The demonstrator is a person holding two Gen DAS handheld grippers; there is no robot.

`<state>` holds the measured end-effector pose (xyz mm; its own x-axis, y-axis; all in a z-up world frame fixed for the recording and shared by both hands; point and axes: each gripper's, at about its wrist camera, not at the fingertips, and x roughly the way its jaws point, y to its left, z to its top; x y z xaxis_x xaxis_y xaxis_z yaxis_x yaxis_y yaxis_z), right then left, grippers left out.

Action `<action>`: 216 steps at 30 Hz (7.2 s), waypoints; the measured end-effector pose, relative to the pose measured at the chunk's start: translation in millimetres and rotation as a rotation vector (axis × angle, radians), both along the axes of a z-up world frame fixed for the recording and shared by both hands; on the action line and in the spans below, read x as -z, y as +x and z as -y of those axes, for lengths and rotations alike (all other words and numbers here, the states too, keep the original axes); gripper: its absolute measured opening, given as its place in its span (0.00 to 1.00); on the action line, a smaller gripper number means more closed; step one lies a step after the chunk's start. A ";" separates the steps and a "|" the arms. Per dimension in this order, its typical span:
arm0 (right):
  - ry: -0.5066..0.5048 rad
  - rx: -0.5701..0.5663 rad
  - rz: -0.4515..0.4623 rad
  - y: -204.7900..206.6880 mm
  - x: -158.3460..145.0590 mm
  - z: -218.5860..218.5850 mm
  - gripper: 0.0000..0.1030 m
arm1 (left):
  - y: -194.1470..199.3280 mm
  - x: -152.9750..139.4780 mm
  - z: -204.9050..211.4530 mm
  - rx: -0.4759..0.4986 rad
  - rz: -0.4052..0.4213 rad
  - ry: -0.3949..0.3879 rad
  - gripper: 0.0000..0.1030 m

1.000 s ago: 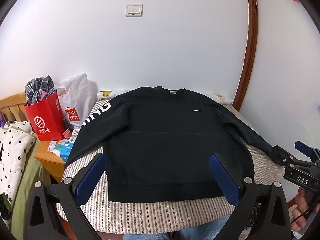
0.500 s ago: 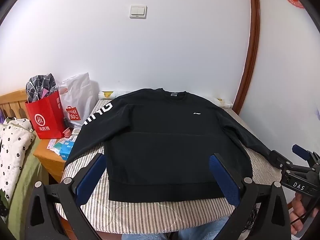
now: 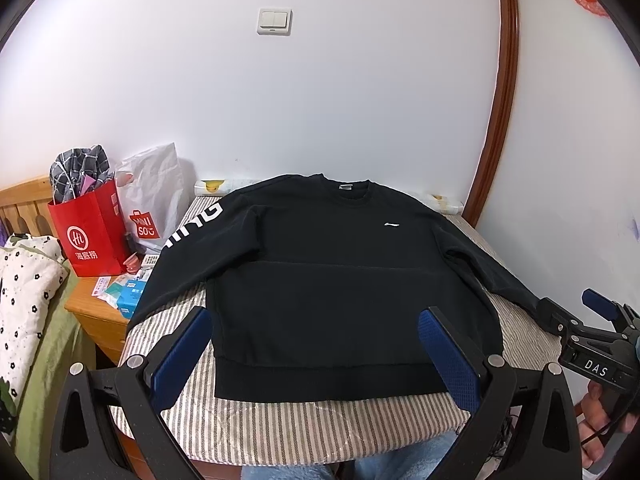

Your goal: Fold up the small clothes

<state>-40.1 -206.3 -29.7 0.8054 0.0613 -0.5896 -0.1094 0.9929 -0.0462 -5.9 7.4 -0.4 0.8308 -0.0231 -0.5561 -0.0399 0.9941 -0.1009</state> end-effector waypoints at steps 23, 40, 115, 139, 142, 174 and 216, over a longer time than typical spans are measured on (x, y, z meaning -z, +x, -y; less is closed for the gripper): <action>0.002 -0.004 0.005 1.1 -2.6 2.0 1.00 | -2.5 2.7 2.2 0.005 0.000 -0.001 1.00; -0.002 -0.007 0.009 -0.1 -3.6 2.9 1.00 | 1.0 3.6 0.8 0.003 -0.002 -0.001 1.00; -0.057 -0.050 -0.251 163.1 116.8 -46.0 1.00 | 195.7 204.5 -228.9 -0.328 -0.169 -0.767 0.73; -0.015 0.048 -0.273 176.3 137.1 32.3 1.00 | 327.5 45.6 -37.9 0.046 -0.072 -0.033 0.07; -0.028 0.094 -0.280 173.8 138.6 47.7 1.00 | 344.5 72.2 24.1 0.172 -0.136 0.044 0.07; -0.195 -0.435 -0.133 227.8 115.8 -214.9 0.90 | 290.6 124.2 -188.9 -0.144 -0.219 -0.093 0.74; -0.003 0.010 -0.061 322.6 111.5 -80.7 0.11 | 320.5 174.8 -199.2 -0.066 -0.270 -0.219 0.74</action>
<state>282.4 -125.6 -141.3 0.7683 0.0515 -0.6380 -0.1021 0.9939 -0.0428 314.6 206.7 -175.1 0.6585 -0.1170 -0.7435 -0.1578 0.9444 -0.2884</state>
